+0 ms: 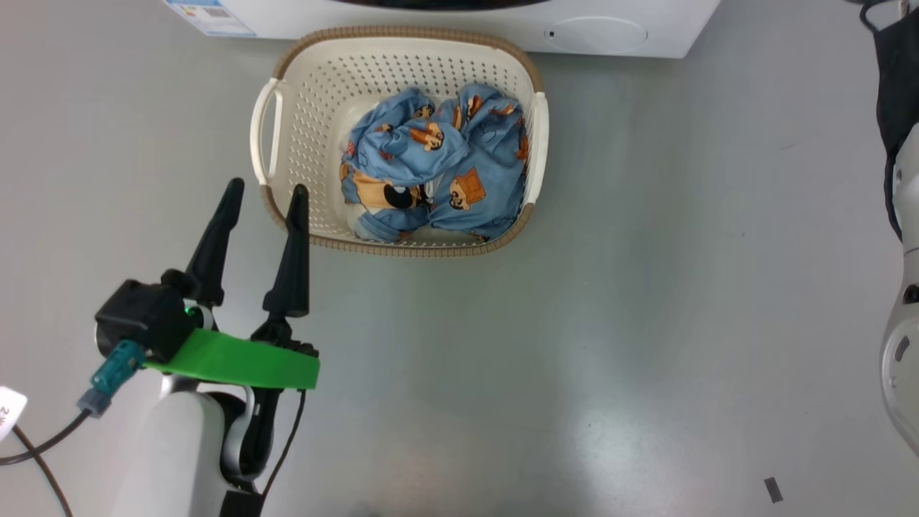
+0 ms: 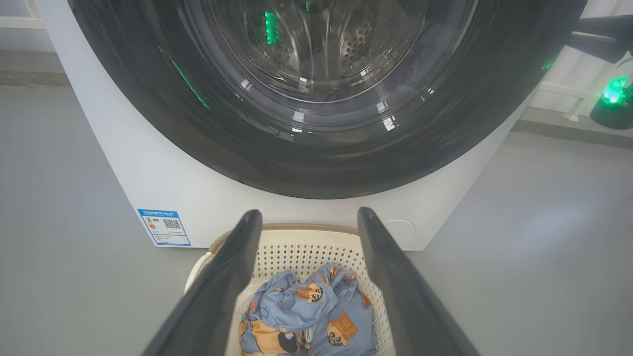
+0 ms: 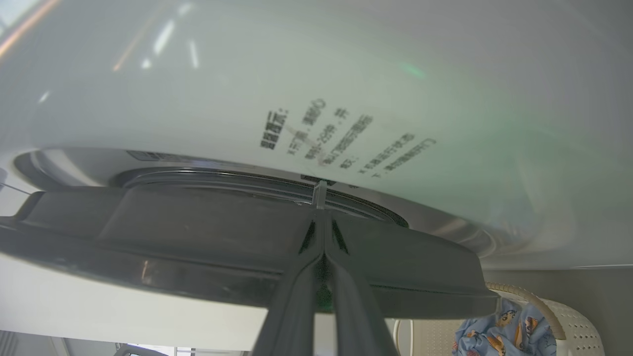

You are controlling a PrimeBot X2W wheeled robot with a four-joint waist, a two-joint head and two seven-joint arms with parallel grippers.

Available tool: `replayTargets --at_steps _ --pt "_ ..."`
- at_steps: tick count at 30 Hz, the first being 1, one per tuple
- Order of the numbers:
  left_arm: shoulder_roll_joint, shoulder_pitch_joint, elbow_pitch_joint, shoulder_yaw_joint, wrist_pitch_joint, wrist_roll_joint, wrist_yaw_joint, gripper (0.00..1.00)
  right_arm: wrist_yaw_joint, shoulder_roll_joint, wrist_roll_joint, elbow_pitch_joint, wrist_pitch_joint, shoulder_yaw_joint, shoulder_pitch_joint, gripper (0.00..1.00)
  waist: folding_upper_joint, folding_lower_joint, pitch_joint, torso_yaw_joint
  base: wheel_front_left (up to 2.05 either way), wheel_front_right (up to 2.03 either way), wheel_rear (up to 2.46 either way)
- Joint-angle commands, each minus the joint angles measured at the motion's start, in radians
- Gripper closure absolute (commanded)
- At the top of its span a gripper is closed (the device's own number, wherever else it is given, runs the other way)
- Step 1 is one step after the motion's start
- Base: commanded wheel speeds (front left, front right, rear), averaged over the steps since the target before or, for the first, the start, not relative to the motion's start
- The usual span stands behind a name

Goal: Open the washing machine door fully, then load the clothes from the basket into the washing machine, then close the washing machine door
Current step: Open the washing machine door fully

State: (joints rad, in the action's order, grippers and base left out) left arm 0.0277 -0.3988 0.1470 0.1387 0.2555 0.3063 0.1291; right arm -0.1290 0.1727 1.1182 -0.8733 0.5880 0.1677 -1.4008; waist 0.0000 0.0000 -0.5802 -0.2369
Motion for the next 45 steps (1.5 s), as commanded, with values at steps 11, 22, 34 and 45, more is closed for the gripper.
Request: replayTargets --at_steps 11,22,34,45 --pt "0.023 -0.013 -0.037 -0.029 0.006 0.017 0.002 0.00 -0.002 -0.041 -0.052 0.041 -0.014 0.052 -0.046 1.00 0.0000 0.0000 -0.032 -0.002 0.00 0.00 0.00" --pt "0.023 -0.026 -0.043 -0.017 0.006 0.032 0.002 0.00 -0.002 -0.073 -0.101 0.048 0.002 0.074 -0.074 1.00 0.0000 0.0000 -0.059 -0.012 0.00 0.00 0.00" --pt "0.023 -0.031 -0.044 -0.019 0.006 0.047 0.002 0.00 -0.002 -0.091 -0.118 0.075 0.094 0.084 -0.065 1.00 0.0000 0.0000 -0.056 -0.013 0.00 0.00 0.00" --pt "0.023 -0.029 -0.066 -0.026 0.006 0.033 0.002 0.00 -0.002 -0.098 -0.138 0.114 0.256 0.115 -0.008 1.00 0.0000 0.0000 -0.046 -0.006 0.00 0.00 0.00"
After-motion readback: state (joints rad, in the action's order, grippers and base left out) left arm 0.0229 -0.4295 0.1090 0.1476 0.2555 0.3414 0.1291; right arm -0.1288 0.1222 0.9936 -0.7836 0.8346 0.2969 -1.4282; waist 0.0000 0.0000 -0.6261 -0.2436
